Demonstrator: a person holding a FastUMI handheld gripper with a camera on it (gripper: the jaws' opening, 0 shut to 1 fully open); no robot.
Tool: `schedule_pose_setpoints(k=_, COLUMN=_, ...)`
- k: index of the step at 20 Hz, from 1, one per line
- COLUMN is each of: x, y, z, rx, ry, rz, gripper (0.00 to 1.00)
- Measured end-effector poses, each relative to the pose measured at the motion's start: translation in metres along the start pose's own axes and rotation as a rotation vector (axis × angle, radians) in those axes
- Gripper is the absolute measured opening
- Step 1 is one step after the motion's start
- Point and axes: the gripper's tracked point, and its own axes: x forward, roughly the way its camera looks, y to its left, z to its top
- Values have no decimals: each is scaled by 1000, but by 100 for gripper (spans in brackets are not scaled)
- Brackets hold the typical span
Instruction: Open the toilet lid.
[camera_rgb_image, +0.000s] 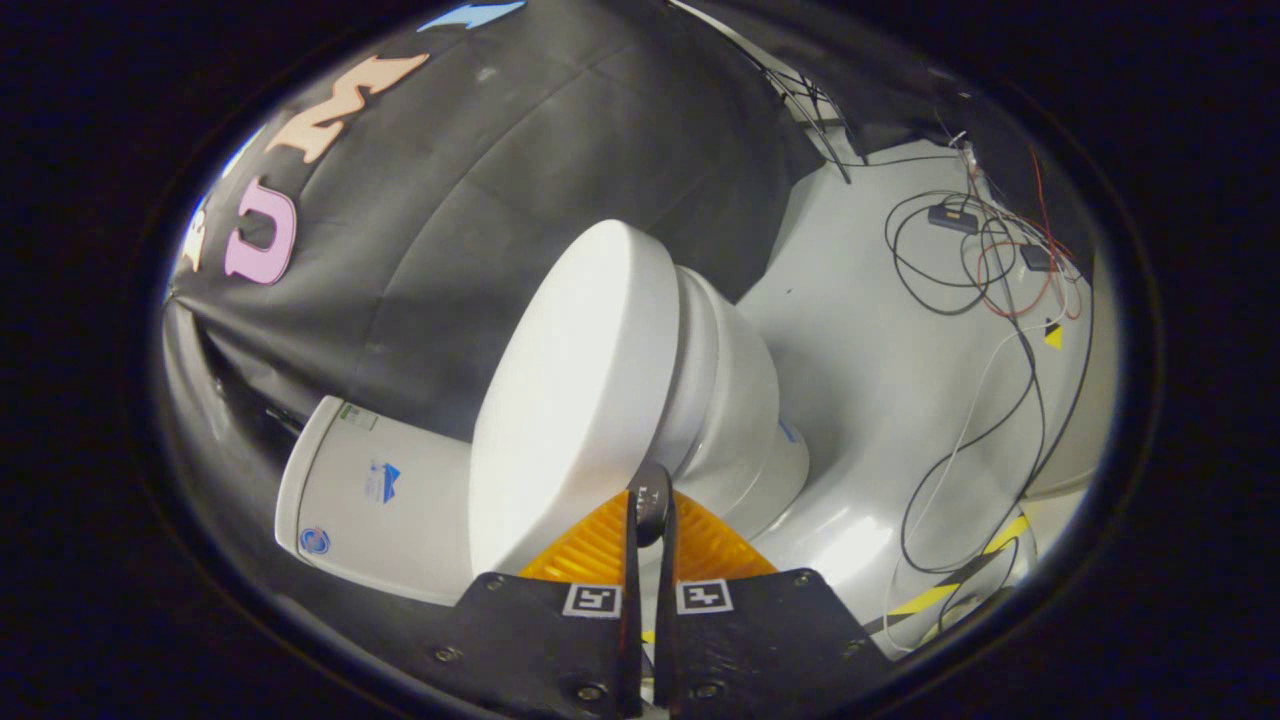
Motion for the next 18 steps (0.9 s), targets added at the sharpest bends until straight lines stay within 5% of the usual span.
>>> schedule_pose_setpoints(k=18, x=-35, y=55, z=17, rx=-224, ry=-74, rz=15, gripper=5)
